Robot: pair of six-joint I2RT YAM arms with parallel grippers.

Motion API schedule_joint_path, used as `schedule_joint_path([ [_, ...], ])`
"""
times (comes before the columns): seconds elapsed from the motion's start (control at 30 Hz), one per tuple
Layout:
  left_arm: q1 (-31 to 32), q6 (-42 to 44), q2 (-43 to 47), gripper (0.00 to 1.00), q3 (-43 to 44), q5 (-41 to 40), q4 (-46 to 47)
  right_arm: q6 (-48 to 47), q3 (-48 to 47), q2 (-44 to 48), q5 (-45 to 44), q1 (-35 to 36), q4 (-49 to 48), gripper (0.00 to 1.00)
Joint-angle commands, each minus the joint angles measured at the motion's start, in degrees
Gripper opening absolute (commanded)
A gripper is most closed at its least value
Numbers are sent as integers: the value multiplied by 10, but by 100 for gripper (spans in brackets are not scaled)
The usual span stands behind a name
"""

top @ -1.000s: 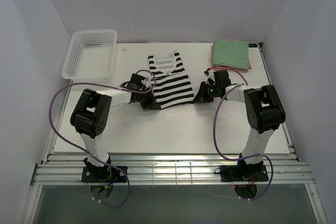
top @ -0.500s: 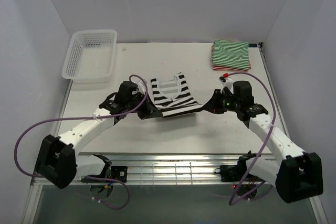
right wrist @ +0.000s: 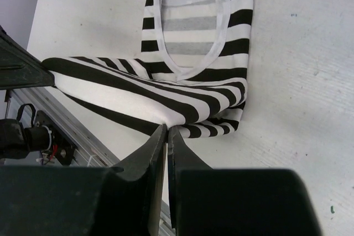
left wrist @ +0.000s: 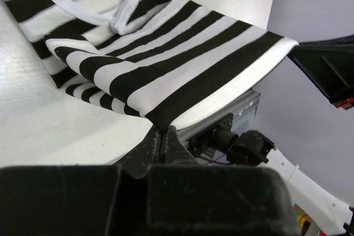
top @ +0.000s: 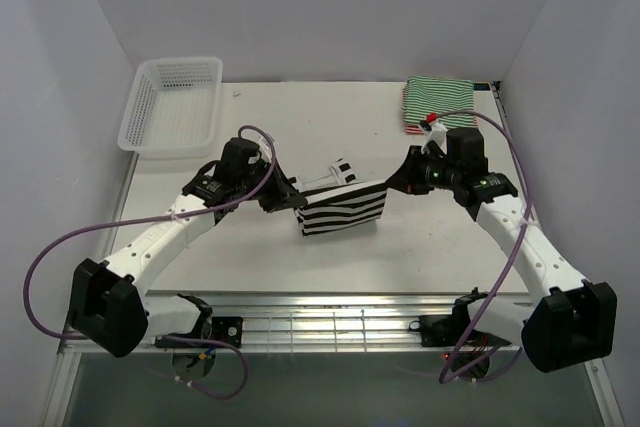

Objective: Fold and stack the tank tops
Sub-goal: Fold the tank top

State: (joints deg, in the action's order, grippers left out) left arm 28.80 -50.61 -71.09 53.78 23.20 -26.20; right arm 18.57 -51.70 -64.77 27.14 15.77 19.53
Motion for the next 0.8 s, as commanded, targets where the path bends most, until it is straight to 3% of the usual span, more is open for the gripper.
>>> schedule_joint_path([
  [0.0, -32, 5, -26, 0, 37, -27, -17, -14, -54, -46, 0, -2, -27, 8],
  [0.77, -154, 45, -275, 0, 149, 35, -5, -28, -255, -406, 64, -7, -127, 8],
])
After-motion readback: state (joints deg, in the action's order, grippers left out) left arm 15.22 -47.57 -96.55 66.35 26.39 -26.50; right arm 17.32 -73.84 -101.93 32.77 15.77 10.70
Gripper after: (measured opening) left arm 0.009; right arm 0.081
